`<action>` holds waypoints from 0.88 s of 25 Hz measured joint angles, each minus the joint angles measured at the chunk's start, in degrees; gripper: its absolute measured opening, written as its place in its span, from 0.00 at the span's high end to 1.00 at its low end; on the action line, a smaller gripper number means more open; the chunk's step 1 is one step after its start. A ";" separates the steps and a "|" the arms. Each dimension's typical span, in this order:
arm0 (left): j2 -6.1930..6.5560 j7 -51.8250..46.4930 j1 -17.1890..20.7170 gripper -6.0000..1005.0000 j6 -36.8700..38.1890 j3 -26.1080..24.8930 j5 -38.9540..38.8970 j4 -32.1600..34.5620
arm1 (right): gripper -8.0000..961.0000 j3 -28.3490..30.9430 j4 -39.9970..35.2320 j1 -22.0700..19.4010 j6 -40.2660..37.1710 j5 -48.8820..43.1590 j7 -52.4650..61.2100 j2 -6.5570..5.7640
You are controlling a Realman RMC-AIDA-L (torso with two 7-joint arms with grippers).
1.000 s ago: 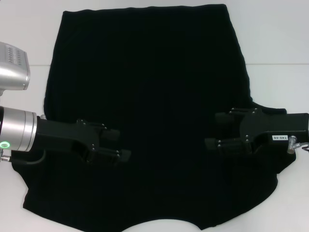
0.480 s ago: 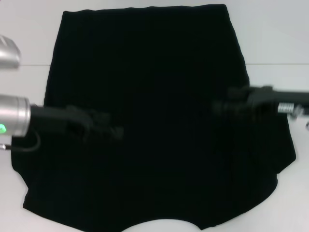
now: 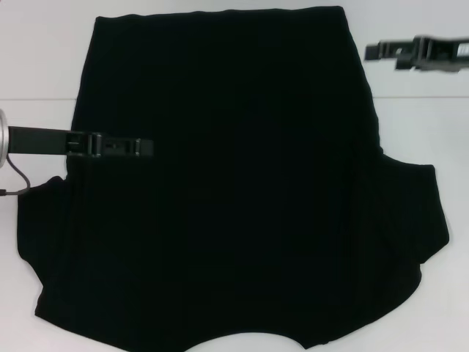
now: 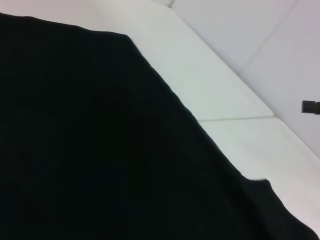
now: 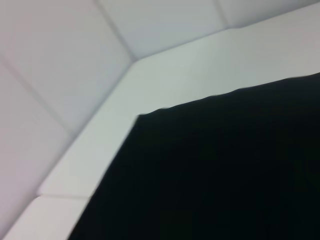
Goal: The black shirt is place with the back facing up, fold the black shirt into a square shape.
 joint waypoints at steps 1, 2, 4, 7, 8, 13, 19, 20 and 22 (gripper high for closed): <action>0.07 -1.08 0.12 0.25 -0.71 -0.18 0.13 -0.05 | 0.05 -0.03 2.34 1.51 0.84 -1.03 1.10 -1.37; 0.10 -2.16 0.36 0.25 -1.46 -0.45 0.40 -0.09 | 0.05 -0.03 4.70 2.93 1.85 -2.01 2.02 -2.70; 0.11 -4.19 0.79 0.25 -2.90 -1.23 1.29 -0.15 | 0.05 -0.03 8.04 5.22 3.60 -3.79 3.39 -4.49; 0.19 -6.84 1.14 0.25 -4.21 -3.17 3.41 -0.78 | 0.05 -0.03 8.55 6.99 5.79 -7.03 6.04 -5.06; 0.24 -7.58 1.20 0.25 -4.53 -3.76 4.49 -1.04 | 0.05 -0.03 8.05 7.56 6.23 -8.26 6.96 -5.01; 0.32 -9.31 1.89 0.25 -6.69 -5.11 8.86 -2.25 | 0.05 -0.31 7.65 9.65 6.04 -10.45 8.12 -4.58; -0.08 -9.38 3.04 0.25 -12.69 -5.31 10.19 -3.31 | 0.05 -1.46 8.09 10.58 5.54 -10.62 7.96 -3.77; -0.12 -9.61 3.25 0.25 -13.71 -5.48 10.61 -3.37 | 0.05 -1.66 8.14 10.69 5.17 -10.61 7.82 -3.68; -0.14 -9.99 3.53 0.25 -14.84 -6.05 11.35 -3.42 | 0.05 -2.05 8.18 10.86 3.77 -10.50 7.48 -3.47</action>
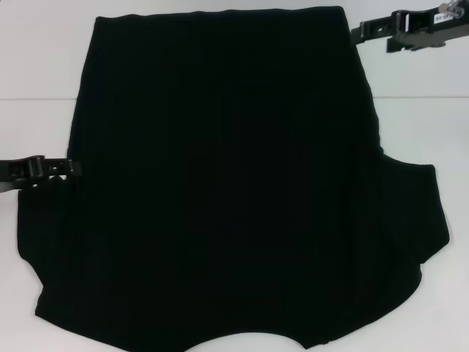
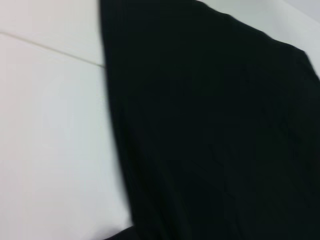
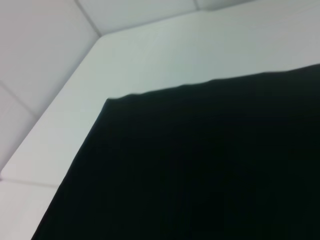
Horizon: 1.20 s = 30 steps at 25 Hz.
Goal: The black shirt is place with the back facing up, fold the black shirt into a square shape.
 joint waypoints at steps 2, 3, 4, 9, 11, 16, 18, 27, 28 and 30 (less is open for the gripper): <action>-0.01 -0.65 0.07 0.25 -0.59 -0.78 1.27 -0.02 | 0.05 -0.11 0.01 0.19 -1.37 0.08 -0.61 0.21; -0.01 -1.08 0.12 0.25 -0.87 -1.14 1.94 -0.02 | 0.05 -0.13 0.02 0.30 -2.18 0.12 -0.98 0.31; -0.01 -1.34 0.16 0.25 -1.04 -1.36 2.34 -0.02 | 0.05 -0.13 0.03 0.38 -2.91 0.17 -1.37 0.38; 0.04 -1.97 0.39 0.25 -1.97 -2.76 2.95 -0.44 | 0.05 -0.14 -0.02 0.58 -4.39 0.25 -1.73 0.52; 0.03 -2.53 0.43 0.25 -3.52 -2.82 3.98 -0.73 | 0.05 -0.07 -0.05 0.62 -4.42 0.29 -1.74 0.58; 0.00 -1.82 0.50 0.25 -8.24 -2.69 5.42 -3.22 | 0.05 0.05 -0.05 0.72 -4.15 0.33 -1.77 0.89; -0.13 0.22 0.50 0.25 -10.52 -2.51 5.33 -4.66 | 0.05 -0.07 -0.10 0.73 -4.02 0.34 -1.77 1.06; -0.77 3.15 0.26 0.25 -16.64 -2.34 4.94 -7.30 | 0.05 -0.13 -0.22 0.73 -4.01 0.34 -1.61 1.11; -0.78 3.15 0.15 0.25 -17.18 -2.34 4.93 -7.62 | 0.05 -0.13 -0.22 0.73 -4.01 0.34 -1.62 1.11; -0.80 3.16 -0.02 0.25 -18.11 -2.34 4.90 -7.98 | 0.05 -0.13 -0.22 0.73 -4.01 0.34 -1.62 1.09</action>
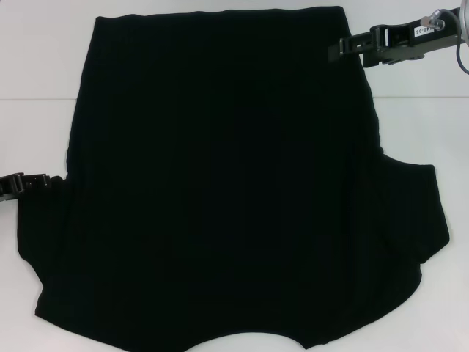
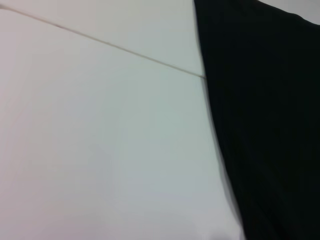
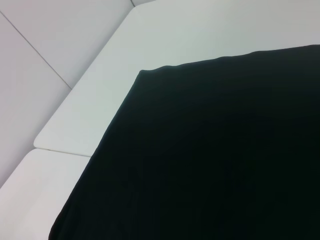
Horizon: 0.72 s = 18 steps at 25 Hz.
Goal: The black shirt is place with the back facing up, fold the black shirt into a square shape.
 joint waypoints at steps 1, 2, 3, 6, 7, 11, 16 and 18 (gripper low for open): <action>-0.03 0.01 -0.06 0.25 -0.56 -0.01 0.00 -0.16 | 0.05 -0.01 0.01 0.00 0.01 0.00 0.00 0.00; -0.05 0.01 -0.08 0.25 -0.94 0.00 -0.01 -0.24 | 0.05 -0.01 0.01 0.00 0.02 0.00 0.00 -0.01; -0.07 0.01 -0.09 0.25 -1.21 0.00 -0.01 -0.32 | 0.05 -0.01 0.01 0.00 0.02 0.00 0.00 -0.01; -0.08 0.00 -0.09 0.25 -1.89 -0.01 -0.01 -0.51 | 0.05 0.08 0.03 -0.05 0.04 0.00 0.00 -0.01; -0.09 -0.02 -0.09 0.25 -2.25 -0.01 -0.01 -0.62 | 0.05 0.13 0.03 -0.08 0.04 -0.01 0.00 -0.01; -0.09 -0.01 -0.28 0.25 -3.08 -0.01 -0.02 -1.37 | 0.05 0.22 -0.05 -0.25 -0.07 0.00 0.00 -0.01; -0.09 0.00 -0.60 0.25 -3.66 -0.01 -0.02 -2.12 | 0.05 0.32 -0.11 -0.47 -0.16 -0.01 0.02 -0.01; -0.09 0.01 -0.61 0.25 -3.68 -0.01 -0.01 -2.15 | 0.05 0.36 -0.11 -0.58 -0.14 -0.01 0.01 -0.01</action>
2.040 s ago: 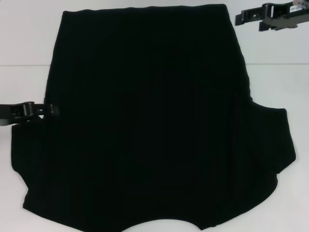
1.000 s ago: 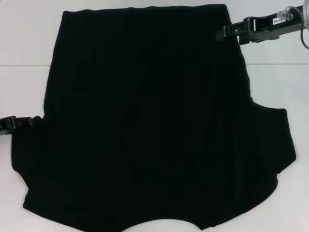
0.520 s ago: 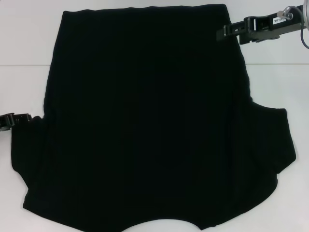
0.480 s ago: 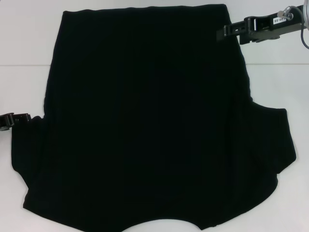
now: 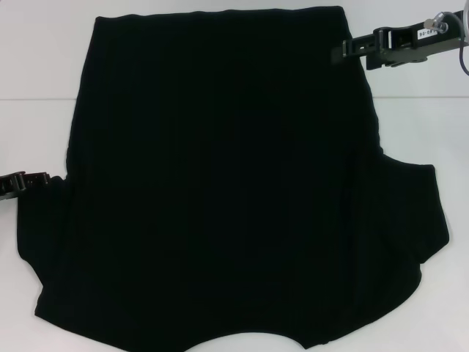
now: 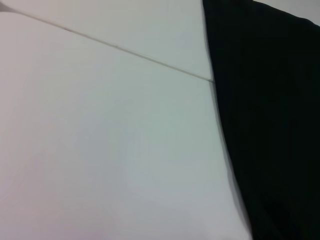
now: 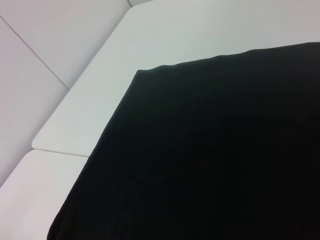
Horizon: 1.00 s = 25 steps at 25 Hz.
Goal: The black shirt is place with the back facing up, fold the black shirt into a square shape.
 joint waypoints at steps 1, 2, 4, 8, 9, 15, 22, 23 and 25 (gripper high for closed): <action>0.00 0.00 0.00 0.25 -0.03 0.00 0.01 0.00 | 0.05 0.02 0.02 -0.04 0.05 0.00 -0.01 0.00; 0.00 0.01 0.00 0.25 -0.05 0.00 0.03 0.00 | 0.05 0.04 0.06 -0.05 0.09 0.00 -0.01 0.00; 0.00 0.01 0.00 0.25 -0.28 -0.01 0.02 0.00 | 0.05 0.06 0.23 -0.10 0.15 0.00 -0.01 0.00; 0.00 0.02 0.03 0.25 -1.23 -0.02 0.04 -0.17 | 0.05 0.07 0.28 -0.13 0.16 0.00 -0.02 0.00; 0.00 0.02 0.01 0.25 -1.32 -0.02 0.07 -0.26 | 0.05 0.06 0.28 -0.13 0.15 0.00 -0.03 0.00; 0.00 0.07 -0.01 0.25 -1.49 0.00 0.20 -0.68 | 0.05 0.06 0.26 -0.13 0.12 0.00 -0.05 0.00; 0.00 0.08 0.11 0.25 -1.37 0.14 0.29 -0.85 | 0.05 0.07 0.26 -0.13 0.21 0.00 -0.15 0.00; 0.00 0.08 0.09 0.25 -1.27 0.29 0.30 -0.88 | 0.05 0.08 0.26 -0.13 0.21 0.00 -0.16 0.00; 0.00 0.08 0.06 0.25 -1.15 0.56 0.31 -0.88 | 0.05 0.08 0.26 -0.13 0.22 0.00 -0.16 0.00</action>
